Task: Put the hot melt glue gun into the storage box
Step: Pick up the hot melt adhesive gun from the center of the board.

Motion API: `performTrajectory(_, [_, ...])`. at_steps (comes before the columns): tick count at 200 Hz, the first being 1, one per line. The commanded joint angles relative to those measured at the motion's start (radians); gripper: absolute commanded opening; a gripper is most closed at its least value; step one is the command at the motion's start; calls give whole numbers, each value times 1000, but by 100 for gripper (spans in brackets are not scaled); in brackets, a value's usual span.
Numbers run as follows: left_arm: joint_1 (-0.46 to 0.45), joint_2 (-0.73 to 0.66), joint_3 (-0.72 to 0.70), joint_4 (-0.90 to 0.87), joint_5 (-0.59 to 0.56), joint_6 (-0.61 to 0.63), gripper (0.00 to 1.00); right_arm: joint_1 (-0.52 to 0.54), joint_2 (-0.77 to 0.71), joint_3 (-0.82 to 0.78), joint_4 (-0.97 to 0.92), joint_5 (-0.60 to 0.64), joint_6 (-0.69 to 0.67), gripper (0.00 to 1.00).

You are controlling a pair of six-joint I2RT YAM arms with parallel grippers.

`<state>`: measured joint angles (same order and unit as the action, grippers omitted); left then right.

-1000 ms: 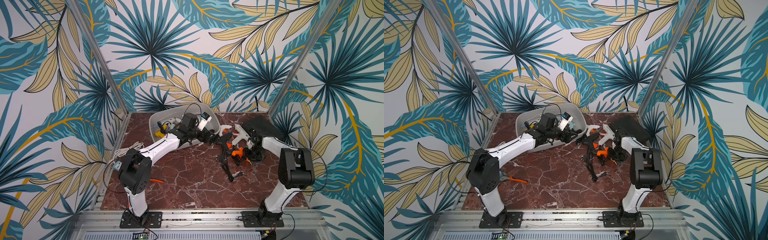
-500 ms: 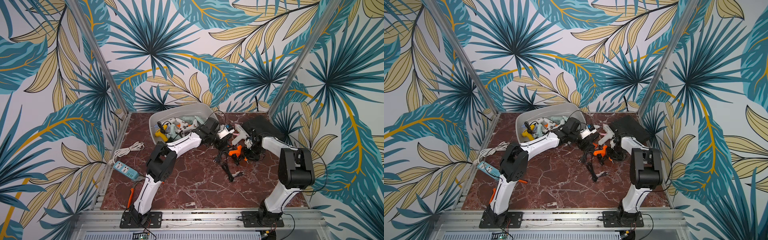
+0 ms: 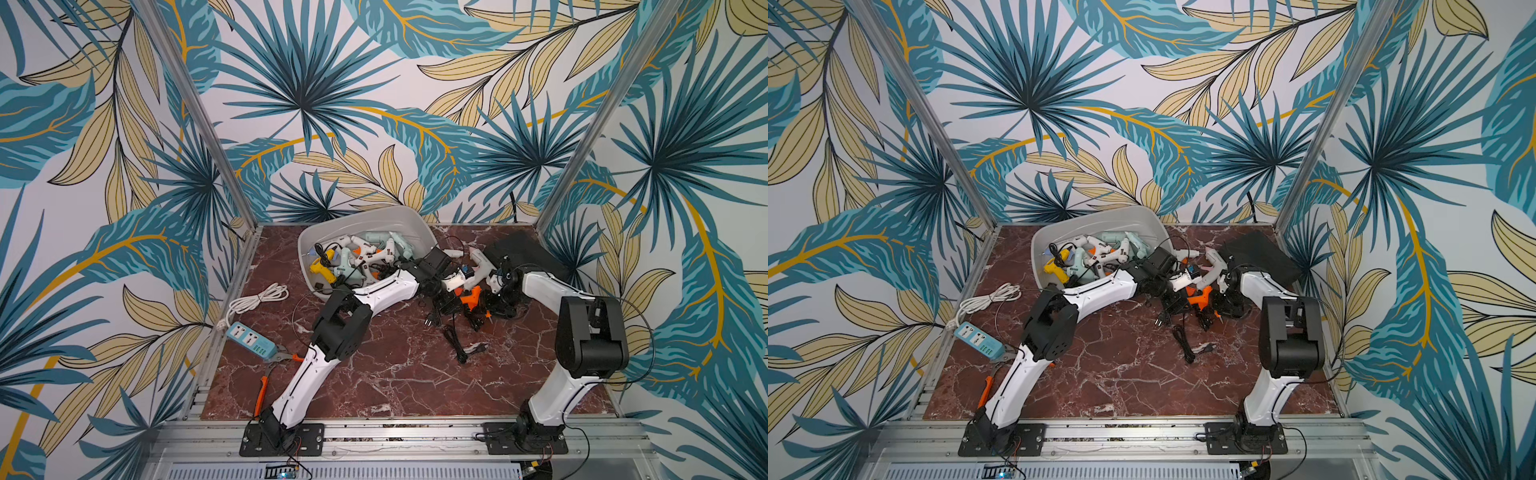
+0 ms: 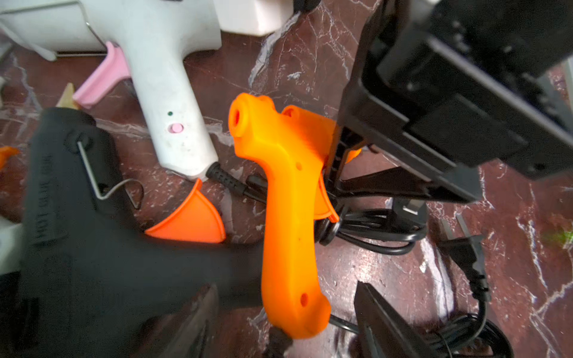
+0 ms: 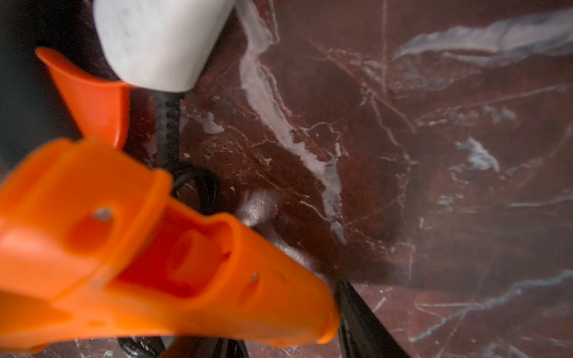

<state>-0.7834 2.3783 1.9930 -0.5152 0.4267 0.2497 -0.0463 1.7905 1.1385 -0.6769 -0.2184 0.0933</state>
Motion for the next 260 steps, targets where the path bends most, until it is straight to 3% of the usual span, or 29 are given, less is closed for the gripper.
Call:
performTrajectory(1, [1,37,45,-9,-32,-7,70,11,15,14,13,-22,4,56])
performTrajectory(59, [-1,106,142,-27,17,-43,61,23,16,17,19,-31,5,56])
performTrajectory(84, [-2,111,147,-12,32,-60,53,31,21,21,19,-32,6,56])
performTrajectory(112, [-3,114,147,-27,40,-50,52,36,20,20,23,-28,8,56])
performTrajectory(189, [-3,72,131,-50,8,-21,0,44,-4,30,24,-40,22,56])
performTrajectory(260, [-2,-206,-39,103,-167,-94,0,43,-251,68,-86,-4,81,71])
